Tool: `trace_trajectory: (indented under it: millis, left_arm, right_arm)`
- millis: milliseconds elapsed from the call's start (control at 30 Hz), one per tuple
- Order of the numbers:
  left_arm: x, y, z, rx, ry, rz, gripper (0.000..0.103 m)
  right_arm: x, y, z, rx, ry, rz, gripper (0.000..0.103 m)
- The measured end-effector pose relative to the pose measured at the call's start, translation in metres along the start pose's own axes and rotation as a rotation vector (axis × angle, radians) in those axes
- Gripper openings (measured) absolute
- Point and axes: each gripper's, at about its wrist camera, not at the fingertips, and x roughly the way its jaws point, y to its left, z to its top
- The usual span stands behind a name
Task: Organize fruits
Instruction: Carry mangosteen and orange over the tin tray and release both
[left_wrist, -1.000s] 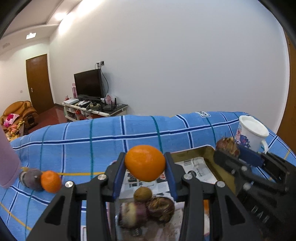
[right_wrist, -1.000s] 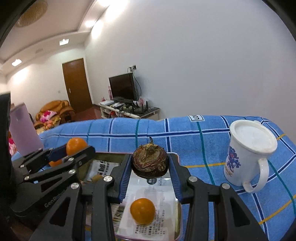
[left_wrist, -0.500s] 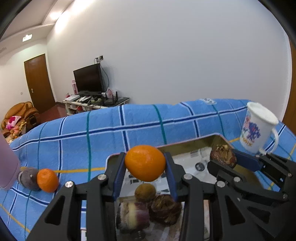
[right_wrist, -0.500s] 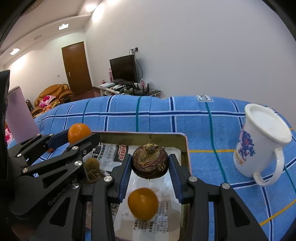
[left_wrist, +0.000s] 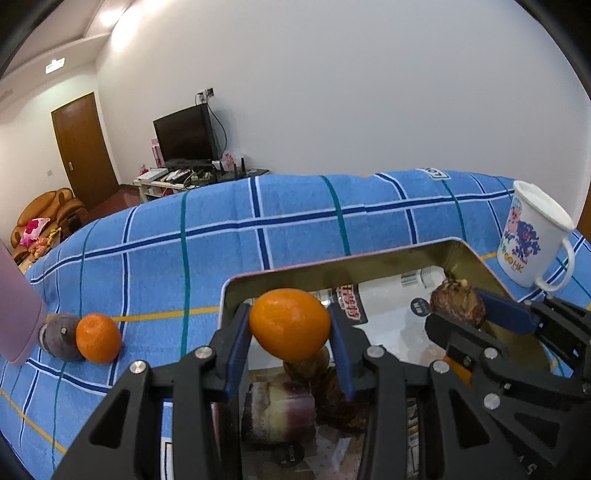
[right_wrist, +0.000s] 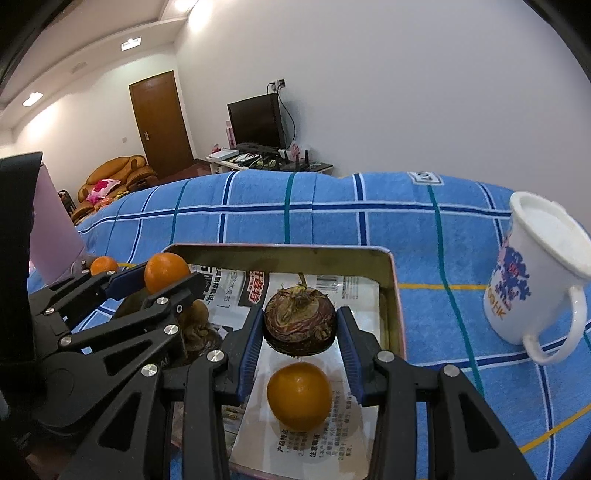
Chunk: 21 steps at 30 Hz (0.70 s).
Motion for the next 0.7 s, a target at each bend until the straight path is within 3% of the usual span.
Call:
trace_trajectory:
  millis: [133, 300, 433, 500, 700]
  left_arm:
    - [0.0, 0.002, 0.002, -0.008, 0.001, -0.014, 0.044]
    - [-0.002, 0.005, 0.002, -0.022, 0.004, -0.011, 0.052]
    - [-0.007, 0.008, 0.004, -0.039, -0.02, -0.006, 0.067]
    - [-0.011, 0.008, 0.005, -0.043, -0.036, 0.019, 0.08]
    - [-0.015, 0.017, 0.006, -0.107, -0.052, 0.001, 0.095]
  right_arm:
    - [0.0, -0.003, -0.001, 0.025, 0.004, 0.034, 0.043]
    - [0.0, -0.004, -0.001, 0.039, 0.001, 0.047, 0.043]
    - [-0.005, -0.01, 0.0, 0.083, -0.008, 0.065, 0.043]
    - [-0.009, -0.013, 0.0, 0.104, -0.022, 0.074, 0.043]
    - [-0.019, -0.018, 0.002, 0.144, -0.071, 0.104, 0.05]
